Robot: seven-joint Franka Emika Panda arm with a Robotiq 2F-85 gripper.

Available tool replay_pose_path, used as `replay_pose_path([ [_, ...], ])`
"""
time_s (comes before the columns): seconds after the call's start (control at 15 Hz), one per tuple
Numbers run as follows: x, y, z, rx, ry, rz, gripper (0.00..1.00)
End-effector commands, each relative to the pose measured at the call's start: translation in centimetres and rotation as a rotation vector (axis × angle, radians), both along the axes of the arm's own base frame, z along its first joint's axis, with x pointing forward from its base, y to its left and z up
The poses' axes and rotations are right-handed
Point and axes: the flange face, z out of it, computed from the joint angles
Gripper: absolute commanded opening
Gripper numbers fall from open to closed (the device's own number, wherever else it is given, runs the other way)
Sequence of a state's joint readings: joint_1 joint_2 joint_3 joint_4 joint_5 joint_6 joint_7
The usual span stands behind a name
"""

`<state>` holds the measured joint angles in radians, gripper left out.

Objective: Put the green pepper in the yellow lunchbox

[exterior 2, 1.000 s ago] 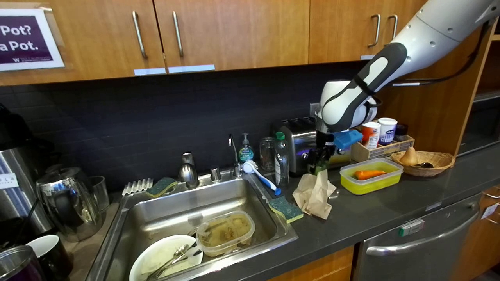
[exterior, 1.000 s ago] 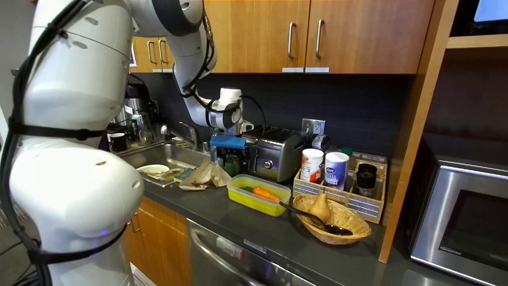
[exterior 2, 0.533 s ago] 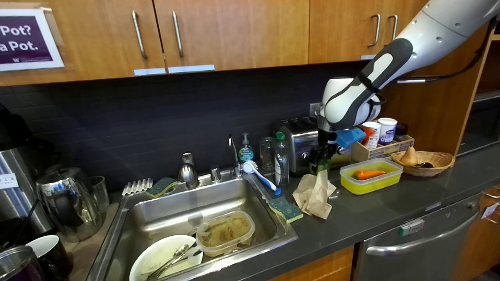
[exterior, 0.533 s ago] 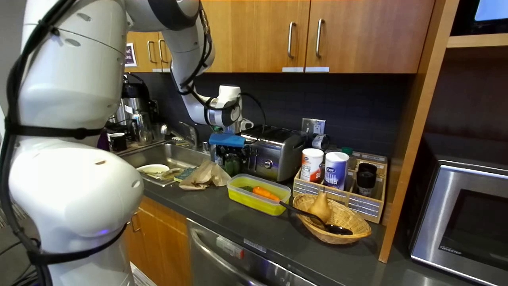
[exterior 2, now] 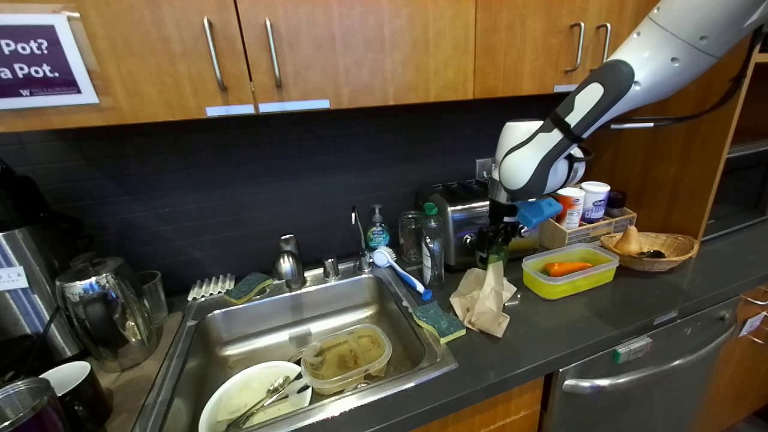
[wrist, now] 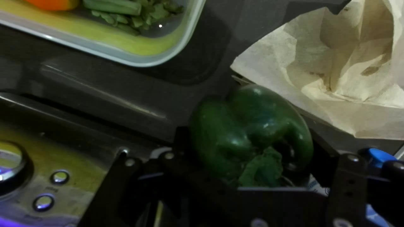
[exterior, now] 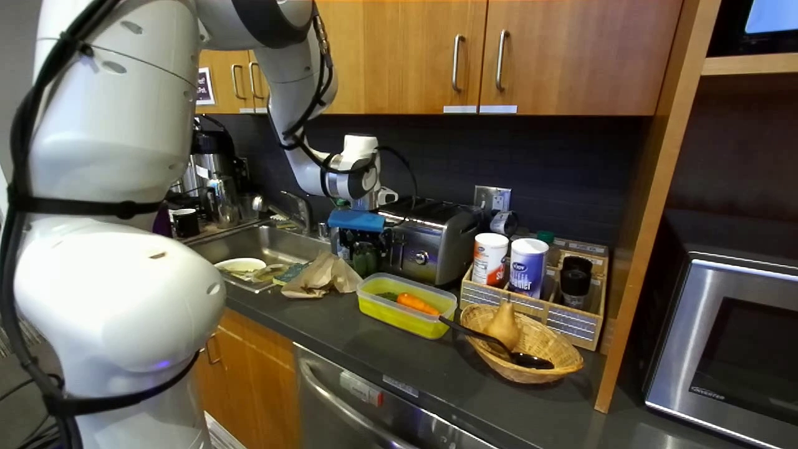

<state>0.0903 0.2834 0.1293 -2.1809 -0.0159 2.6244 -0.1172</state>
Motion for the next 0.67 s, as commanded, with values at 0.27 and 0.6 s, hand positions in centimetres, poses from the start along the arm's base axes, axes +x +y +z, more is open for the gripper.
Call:
replay_pose_path([
  [0.27, 0.0, 0.0, 0.1, 0.000, 0.001, 0.000, 0.63],
  [0.6, -1.7, 0.3, 1.4, 0.003, -0.013, -0.030, 0.63],
])
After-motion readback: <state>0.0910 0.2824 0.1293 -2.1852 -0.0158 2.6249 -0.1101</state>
